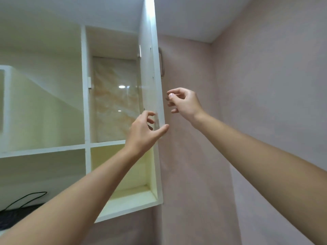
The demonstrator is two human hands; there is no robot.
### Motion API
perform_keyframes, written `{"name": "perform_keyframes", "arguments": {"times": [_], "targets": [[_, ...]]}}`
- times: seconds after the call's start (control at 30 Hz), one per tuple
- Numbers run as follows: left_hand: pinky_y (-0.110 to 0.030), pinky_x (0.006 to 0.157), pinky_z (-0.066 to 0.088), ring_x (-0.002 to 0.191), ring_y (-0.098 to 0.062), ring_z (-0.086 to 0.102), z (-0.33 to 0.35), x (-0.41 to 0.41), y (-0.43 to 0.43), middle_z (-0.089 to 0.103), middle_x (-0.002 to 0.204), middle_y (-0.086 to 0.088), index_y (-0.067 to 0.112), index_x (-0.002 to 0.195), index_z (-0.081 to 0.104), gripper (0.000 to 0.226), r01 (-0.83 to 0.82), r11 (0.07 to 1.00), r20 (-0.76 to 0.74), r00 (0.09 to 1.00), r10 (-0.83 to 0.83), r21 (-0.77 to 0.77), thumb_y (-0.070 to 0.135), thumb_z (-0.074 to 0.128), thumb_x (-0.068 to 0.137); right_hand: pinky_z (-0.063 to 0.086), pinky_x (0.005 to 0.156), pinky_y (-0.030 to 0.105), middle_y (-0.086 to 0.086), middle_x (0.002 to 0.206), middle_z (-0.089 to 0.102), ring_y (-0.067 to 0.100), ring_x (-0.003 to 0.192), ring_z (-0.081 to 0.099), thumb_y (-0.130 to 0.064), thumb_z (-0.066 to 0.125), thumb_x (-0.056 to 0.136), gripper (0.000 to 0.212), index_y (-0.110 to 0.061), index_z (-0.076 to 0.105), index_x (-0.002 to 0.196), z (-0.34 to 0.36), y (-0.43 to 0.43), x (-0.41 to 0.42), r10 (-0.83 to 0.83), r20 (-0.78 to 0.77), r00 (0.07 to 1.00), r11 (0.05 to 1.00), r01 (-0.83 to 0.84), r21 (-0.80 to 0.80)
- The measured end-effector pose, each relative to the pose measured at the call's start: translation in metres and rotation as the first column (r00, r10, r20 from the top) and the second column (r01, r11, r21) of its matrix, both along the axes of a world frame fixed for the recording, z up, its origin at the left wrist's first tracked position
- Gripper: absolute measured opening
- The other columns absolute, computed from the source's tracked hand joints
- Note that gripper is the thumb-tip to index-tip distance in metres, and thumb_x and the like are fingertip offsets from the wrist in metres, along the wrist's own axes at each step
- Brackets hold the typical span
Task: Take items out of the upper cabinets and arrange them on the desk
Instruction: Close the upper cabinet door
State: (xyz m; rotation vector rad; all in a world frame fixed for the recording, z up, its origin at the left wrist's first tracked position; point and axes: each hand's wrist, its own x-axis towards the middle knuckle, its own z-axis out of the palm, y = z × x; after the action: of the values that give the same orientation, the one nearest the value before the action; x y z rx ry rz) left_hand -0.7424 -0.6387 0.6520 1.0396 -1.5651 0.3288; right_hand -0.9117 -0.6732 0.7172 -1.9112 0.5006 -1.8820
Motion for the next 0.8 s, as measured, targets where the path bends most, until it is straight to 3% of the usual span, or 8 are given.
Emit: {"name": "perform_keyframes", "arguments": {"times": [0.2,0.27,0.37,0.5,0.57,0.67,0.8], "targets": [[-0.017,0.072,0.053,0.089,-0.011,0.066,-0.007,0.02,-0.002,0.066,0.1,0.005,0.028,0.112,0.063,0.049,0.173,0.985,-0.103,0.98,-0.173,-0.008,0.049,0.085,0.074,0.057,0.058,0.026,0.008,0.097,0.07,0.016,0.075,0.068,-0.018,0.058,0.099,0.017,-0.006,0.067,0.108,0.043,-0.017,0.014,0.05,0.06,0.997,0.999,-0.051,0.012],[-0.02,0.077,0.055,0.093,-0.01,0.067,-0.008,0.036,0.002,0.07,0.099,0.004,0.026,0.11,0.067,0.047,0.208,0.978,-0.127,0.97,-0.205,0.006,0.05,0.084,0.074,0.057,0.059,0.026,0.007,0.096,0.071,0.016,0.075,0.069,-0.018,0.061,0.099,0.021,-0.002,0.067,0.111,0.053,-0.019,0.019,0.11,0.072,0.991,0.994,-0.112,0.012],[-0.037,0.08,0.058,0.09,-0.014,0.069,-0.008,0.061,0.014,0.075,0.096,0.006,0.026,0.103,0.072,0.045,0.22,0.975,-0.122,0.969,-0.215,0.029,0.058,0.08,0.072,0.058,0.064,0.028,0.009,0.099,0.074,0.017,0.078,0.071,-0.019,0.065,0.097,0.024,-0.002,0.068,0.112,0.064,-0.019,0.038,0.206,0.068,0.976,0.978,-0.208,0.021],[-0.035,0.076,0.057,0.083,-0.014,0.069,-0.01,0.089,0.029,0.075,0.09,0.005,0.023,0.102,0.07,0.028,0.189,0.982,-0.097,0.977,-0.188,-0.002,0.038,0.081,0.082,0.061,0.075,0.035,0.01,0.103,0.077,0.021,0.086,0.075,-0.021,0.067,0.095,0.025,-0.003,0.07,0.112,0.073,-0.008,0.08,0.297,0.027,0.954,0.955,-0.296,-0.024],[-0.032,0.079,0.057,0.085,-0.011,0.068,-0.012,0.104,0.035,0.072,0.094,0.006,0.023,0.112,0.065,0.035,0.138,0.99,-0.092,0.986,-0.141,-0.037,0.034,0.081,0.083,0.061,0.077,0.036,0.009,0.1,0.077,0.022,0.089,0.075,-0.022,0.068,0.094,0.025,-0.004,0.07,0.112,0.077,-0.002,0.102,0.321,0.017,0.947,0.946,-0.32,-0.049],[-0.016,0.082,0.053,0.092,-0.005,0.065,-0.012,0.124,0.04,0.069,0.103,0.005,0.027,0.129,0.055,0.053,0.074,0.995,-0.046,0.996,-0.077,-0.069,0.026,0.081,0.084,0.062,0.075,0.036,0.009,0.095,0.076,0.021,0.082,0.075,-0.017,0.07,0.092,0.024,-0.003,0.069,0.111,0.083,0.004,0.132,0.325,0.032,0.945,0.945,-0.324,-0.043],[-0.035,0.089,0.056,0.097,-0.015,0.068,-0.008,0.147,0.032,0.07,0.104,0.004,0.027,0.132,0.053,0.055,0.111,0.992,0.043,0.993,-0.108,-0.064,0.027,0.079,0.084,0.057,0.063,0.029,0.003,0.082,0.069,0.01,0.066,0.066,-0.01,0.068,0.089,0.02,-0.001,0.069,0.107,0.085,0.002,0.161,0.308,0.082,0.948,0.951,-0.306,-0.04]]}}
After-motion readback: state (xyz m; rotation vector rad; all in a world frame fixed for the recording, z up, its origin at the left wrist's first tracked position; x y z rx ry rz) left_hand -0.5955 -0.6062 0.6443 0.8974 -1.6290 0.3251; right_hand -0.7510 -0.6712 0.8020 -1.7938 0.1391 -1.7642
